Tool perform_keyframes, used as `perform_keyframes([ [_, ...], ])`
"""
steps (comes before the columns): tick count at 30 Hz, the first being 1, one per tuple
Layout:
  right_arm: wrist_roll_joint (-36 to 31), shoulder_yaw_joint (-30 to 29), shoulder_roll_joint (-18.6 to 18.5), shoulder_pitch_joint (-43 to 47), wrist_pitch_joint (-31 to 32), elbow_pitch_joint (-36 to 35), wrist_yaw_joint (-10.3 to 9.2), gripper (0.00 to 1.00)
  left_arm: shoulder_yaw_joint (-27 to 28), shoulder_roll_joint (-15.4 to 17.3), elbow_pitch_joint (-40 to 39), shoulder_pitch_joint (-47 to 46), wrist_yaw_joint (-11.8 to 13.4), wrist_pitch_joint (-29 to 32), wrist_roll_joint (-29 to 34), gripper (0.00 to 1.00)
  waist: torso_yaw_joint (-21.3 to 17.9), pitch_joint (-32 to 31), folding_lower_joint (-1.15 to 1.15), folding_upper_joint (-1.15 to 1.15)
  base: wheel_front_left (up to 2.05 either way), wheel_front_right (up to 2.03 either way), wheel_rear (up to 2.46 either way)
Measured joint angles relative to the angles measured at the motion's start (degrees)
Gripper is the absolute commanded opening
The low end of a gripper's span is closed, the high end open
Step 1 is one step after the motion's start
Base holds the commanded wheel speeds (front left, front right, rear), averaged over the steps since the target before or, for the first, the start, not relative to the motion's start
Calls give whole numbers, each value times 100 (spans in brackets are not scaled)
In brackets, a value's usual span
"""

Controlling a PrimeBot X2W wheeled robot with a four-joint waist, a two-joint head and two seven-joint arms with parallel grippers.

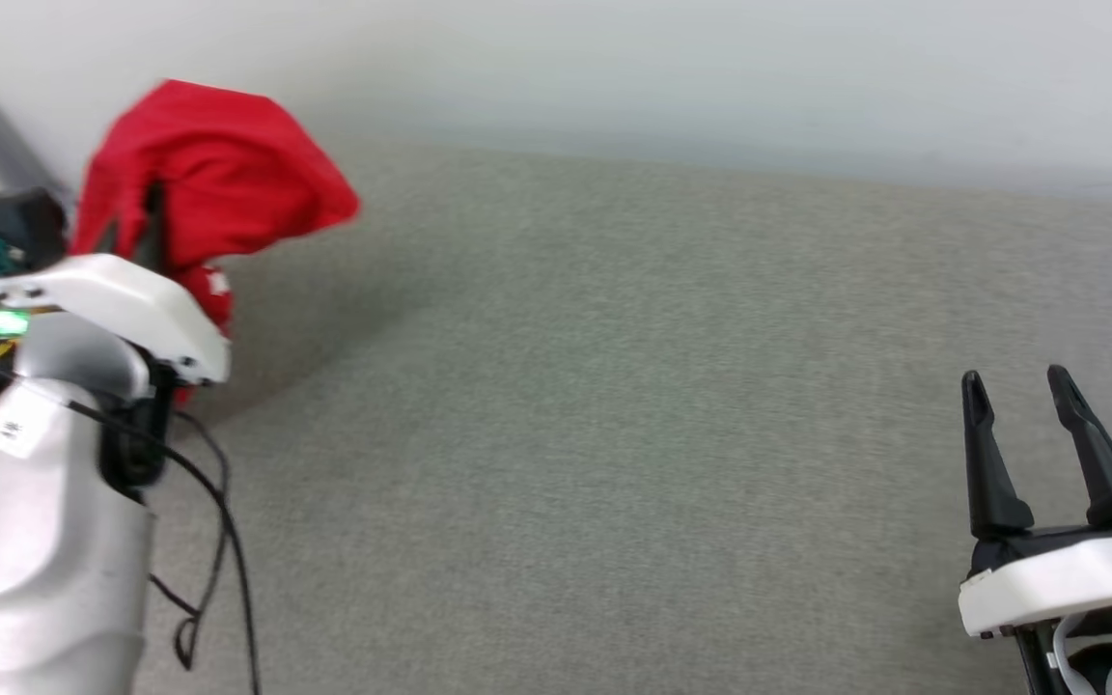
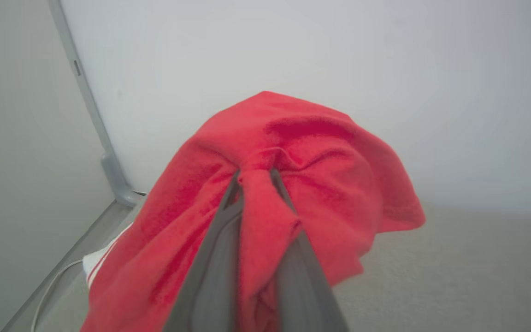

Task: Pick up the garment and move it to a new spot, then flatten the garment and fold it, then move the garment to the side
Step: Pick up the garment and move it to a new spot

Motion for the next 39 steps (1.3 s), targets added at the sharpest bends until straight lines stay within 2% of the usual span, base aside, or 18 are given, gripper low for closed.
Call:
perform_keyframes([
  [12, 70, 51, 1, 222, 24, 63, 0, 100, -1163, -923, -1151, 753, -274, 505, 5, 0, -1028, -250, 0, 0, 0, 0, 0],
  [20, 176, 90, 0, 280, 20, 87, -1, 100, -2592, -1494, -1450, 1115, -558, 776, 162, 0, -1680, -186, 1, 0, 0, 0, 0],
  [26, 266, 168, -1, 279, -35, 109, 0, 100, -3549, -1601, -1229, 1607, -631, 923, 151, 0, -1995, -31, 1, 0, 0, 0, 0],
  [34, 307, 176, -1, 268, -104, 215, 0, 100, -4267, -1549, -692, 1985, -680, 876, 105, 0, -2046, 117, 2, 0, 0, 0, 0],
  [35, 303, 176, 1, 261, -108, 220, 0, 100, -4305, -1552, -677, 1981, -686, 825, 107, 30, -2021, 107, 2, 0, 0, 0, 0],
  [36, 294, 168, 0, 249, -110, 229, 0, 100, -4345, -1551, -666, 1973, -688, 771, 107, 78, -1994, 88, 2, 0, 0, 0, 0],
  [37, 270, 162, 0, 243, -109, 240, 0, 100, -4381, -1553, -676, 1969, -693, 679, 107, 100, -1966, 58, 2, 0, 0, 0, 0],
  [39, 238, 159, 0, 245, -101, 247, 0, 100, -4391, -1578, -735, 1933, -694, 421, 108, 100, -1898, -14, 2, 0, 0, 0, 0],
])
